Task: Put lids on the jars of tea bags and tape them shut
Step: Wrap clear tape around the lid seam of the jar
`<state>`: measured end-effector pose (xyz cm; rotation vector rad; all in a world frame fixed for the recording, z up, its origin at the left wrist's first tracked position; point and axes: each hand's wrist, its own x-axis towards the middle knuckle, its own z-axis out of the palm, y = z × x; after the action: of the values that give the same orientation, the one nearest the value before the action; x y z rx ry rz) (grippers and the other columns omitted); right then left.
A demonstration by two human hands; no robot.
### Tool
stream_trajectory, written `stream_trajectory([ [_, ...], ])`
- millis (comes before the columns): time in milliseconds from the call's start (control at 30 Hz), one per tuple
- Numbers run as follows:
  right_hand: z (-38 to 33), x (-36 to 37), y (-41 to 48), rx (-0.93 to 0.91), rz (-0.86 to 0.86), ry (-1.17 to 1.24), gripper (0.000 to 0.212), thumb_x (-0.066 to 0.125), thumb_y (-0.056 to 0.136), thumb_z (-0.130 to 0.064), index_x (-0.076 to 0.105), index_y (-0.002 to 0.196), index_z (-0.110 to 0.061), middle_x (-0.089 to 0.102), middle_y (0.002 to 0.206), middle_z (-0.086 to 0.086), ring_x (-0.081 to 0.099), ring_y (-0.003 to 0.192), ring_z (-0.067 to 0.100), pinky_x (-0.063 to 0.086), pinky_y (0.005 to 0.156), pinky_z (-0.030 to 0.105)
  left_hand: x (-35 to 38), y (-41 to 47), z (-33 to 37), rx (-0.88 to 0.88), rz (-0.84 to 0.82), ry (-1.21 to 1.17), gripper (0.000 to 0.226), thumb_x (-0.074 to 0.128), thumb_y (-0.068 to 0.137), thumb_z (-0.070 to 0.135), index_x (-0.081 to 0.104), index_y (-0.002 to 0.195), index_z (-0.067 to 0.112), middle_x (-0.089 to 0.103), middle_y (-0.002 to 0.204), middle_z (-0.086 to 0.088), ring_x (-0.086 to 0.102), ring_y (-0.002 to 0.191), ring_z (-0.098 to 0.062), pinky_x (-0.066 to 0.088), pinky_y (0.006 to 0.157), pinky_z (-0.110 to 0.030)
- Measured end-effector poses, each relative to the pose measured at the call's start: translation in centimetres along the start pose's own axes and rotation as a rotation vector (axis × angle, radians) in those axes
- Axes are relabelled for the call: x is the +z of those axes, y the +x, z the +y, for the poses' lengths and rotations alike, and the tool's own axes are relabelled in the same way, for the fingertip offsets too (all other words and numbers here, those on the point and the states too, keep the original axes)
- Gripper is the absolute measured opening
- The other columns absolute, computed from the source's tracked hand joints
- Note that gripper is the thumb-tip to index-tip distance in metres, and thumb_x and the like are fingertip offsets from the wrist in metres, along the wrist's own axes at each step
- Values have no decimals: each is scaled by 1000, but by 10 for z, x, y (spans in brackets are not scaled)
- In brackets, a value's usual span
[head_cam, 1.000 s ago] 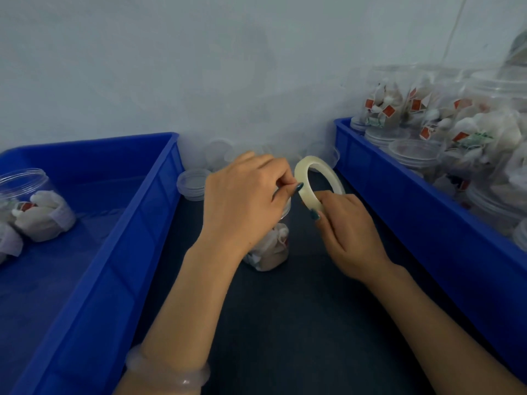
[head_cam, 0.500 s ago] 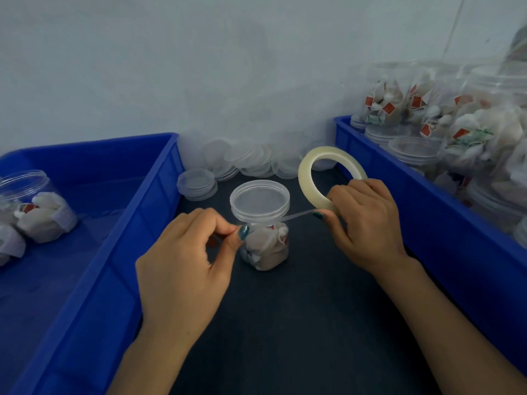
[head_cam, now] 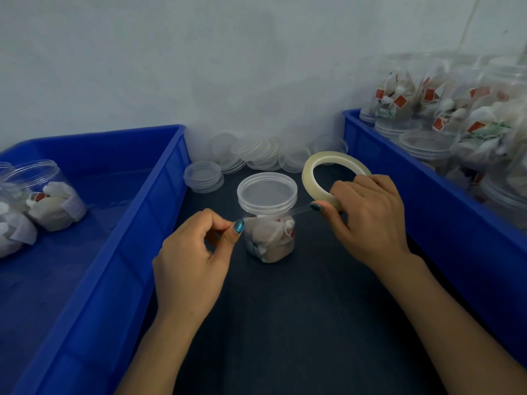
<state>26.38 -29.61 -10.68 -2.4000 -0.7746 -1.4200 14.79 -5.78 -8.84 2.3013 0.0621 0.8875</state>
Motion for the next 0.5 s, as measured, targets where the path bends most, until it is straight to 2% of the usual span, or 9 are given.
stream_trajectory([
  [200,-4,2,0,22,-22,-24,51,45,104,-51,53,71,-13,50,61,0,47,60,21,38,73,40,5,3,-5,-41,13,6,23,58,88,52,57,75,32,61,88,23,56,74,-1,32,54,-23],
  [333,-6,2,1,47,-35,-26,50,44,104,-52,54,73,-14,50,63,-2,48,61,21,37,74,38,10,6,-8,-55,35,-11,22,58,88,51,59,77,32,61,75,16,57,73,-3,35,54,-23],
  [500,-10,2,0,68,-28,-12,52,42,102,-56,58,77,-13,56,65,1,51,64,22,35,77,36,16,8,-10,-36,61,-23,19,55,91,50,60,91,32,62,81,16,58,77,-5,40,57,-21],
])
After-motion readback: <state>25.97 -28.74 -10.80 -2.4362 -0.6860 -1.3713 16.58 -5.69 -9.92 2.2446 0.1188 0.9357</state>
